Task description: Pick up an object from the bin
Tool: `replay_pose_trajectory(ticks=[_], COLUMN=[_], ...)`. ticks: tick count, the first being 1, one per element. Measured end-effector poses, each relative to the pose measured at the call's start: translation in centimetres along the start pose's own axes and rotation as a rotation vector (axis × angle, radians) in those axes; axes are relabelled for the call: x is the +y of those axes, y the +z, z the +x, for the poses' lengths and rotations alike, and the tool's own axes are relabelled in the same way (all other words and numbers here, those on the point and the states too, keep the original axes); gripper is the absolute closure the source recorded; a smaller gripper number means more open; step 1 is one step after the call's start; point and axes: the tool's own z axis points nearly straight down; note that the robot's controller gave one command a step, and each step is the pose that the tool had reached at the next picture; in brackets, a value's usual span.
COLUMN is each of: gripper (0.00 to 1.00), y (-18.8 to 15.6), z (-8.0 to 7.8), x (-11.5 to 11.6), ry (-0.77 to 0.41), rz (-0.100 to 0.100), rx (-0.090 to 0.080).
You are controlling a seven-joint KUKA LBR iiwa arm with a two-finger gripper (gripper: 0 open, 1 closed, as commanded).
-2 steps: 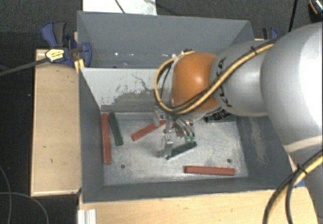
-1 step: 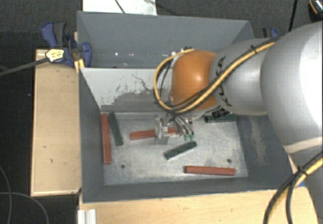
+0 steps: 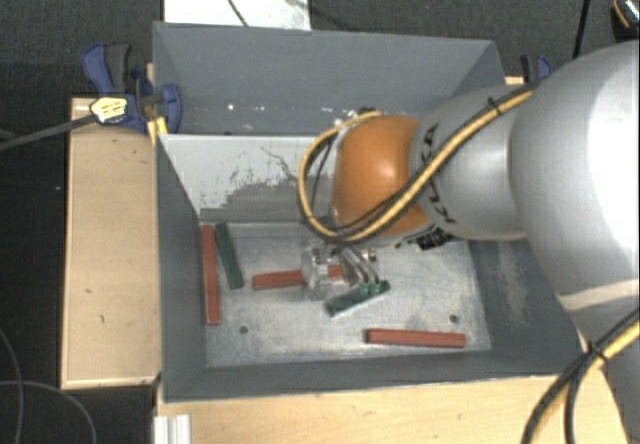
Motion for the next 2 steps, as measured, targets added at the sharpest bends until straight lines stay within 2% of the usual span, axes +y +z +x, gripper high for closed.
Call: replay_pose_trajectory(ticks=[1, 2], gripper=[1.0, 0.0], y=[-1.39, -1.35], z=[3.7, 3.6], x=[7.44, 7.11], ry=[-0.216, -0.206], rz=[-0.002, 0.001], rx=[0.009, 0.009])
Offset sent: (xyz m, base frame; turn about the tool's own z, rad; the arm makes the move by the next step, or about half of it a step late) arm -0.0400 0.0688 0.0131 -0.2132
